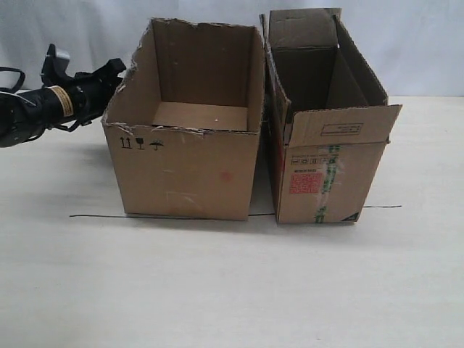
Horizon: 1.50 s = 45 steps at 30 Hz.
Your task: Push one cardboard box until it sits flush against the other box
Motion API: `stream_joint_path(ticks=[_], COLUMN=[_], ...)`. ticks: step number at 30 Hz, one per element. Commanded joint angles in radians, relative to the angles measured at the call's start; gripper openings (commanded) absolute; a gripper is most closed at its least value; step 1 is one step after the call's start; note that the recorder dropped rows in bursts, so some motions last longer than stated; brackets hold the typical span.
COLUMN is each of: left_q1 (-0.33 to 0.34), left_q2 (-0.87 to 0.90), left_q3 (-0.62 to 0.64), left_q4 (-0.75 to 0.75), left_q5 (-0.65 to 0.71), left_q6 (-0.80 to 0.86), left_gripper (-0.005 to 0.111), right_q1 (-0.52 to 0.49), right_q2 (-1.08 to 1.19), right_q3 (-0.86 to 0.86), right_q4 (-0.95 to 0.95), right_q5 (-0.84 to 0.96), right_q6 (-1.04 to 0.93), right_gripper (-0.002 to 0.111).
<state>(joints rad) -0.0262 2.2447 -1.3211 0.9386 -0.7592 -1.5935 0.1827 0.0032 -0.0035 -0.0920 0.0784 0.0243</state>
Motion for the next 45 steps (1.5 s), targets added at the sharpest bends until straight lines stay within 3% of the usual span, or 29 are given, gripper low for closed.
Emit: stream_joint_path(ticks=[1,8,12,19,24,33,45], left_q1=[-0.03,-0.042,0.002,0.134,0.197,0.236,0.234], left_q2=[0.002,0.001,-0.009,-0.104,-0.172,-0.295,-0.297], left_q3=[-0.007,-0.007,-0.007,-0.007,0.008,0.203,0.305], left_q4=[-0.049,-0.061,-0.013,0.504,0.705,0.707,0.602], left_q5=[0.021,0.021,0.002,-0.053,-0.195,-0.233,-0.344], left_q6=[0.003,0.016,0.024,-0.231,-0.349,-0.292,-0.231], left_gripper=[0.0,0.0,0.0,0.0,0.0,0.0,0.0], right_q1=[-0.006,-0.006,-0.006,-0.006,-0.006,-0.006,-0.006], right_q2=[-0.003,-0.003,-0.003,-0.003,-0.003,-0.003,-0.003], right_q3=[0.004,0.004,0.004,0.004,0.004,0.004,0.004], right_q4=[0.003,0.003,0.003,0.003,0.003,0.003,0.003], right_q5=[0.001,0.001,0.001,0.001,0.001,0.001,0.001], right_q6=[-0.003,-0.003,-0.003,-0.003,-0.003,-0.003,-0.003], right_gripper=[0.005,0.005,0.005,0.005,0.005,0.005,0.005])
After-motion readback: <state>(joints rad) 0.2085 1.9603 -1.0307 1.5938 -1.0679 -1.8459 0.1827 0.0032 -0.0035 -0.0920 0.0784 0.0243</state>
